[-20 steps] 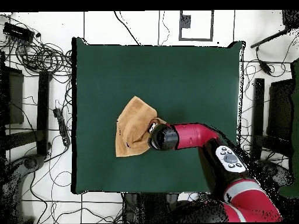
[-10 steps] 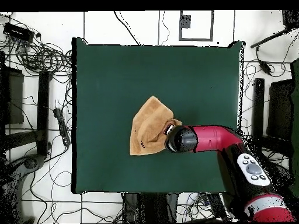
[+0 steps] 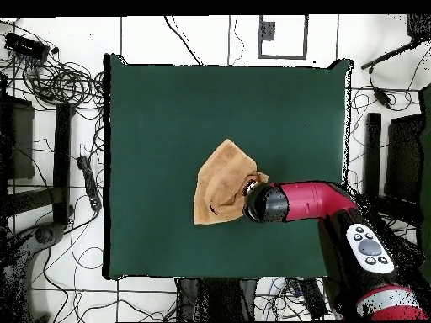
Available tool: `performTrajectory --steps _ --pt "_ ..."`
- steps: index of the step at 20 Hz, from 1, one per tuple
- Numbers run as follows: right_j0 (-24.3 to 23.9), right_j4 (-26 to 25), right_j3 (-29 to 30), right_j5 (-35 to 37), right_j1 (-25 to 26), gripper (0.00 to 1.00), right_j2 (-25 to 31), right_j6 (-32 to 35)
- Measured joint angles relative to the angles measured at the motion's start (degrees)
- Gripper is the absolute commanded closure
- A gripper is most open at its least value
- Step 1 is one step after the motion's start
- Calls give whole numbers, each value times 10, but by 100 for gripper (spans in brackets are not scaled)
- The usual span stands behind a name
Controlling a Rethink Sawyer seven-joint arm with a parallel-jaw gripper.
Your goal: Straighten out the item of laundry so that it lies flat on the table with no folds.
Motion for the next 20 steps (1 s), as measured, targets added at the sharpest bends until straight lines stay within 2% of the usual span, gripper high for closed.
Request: performTrajectory --steps 6,20 --pt "0 -10 -3 0 14 100 0 0" --pt "-2 -5 6 25 -46 100 2 0"
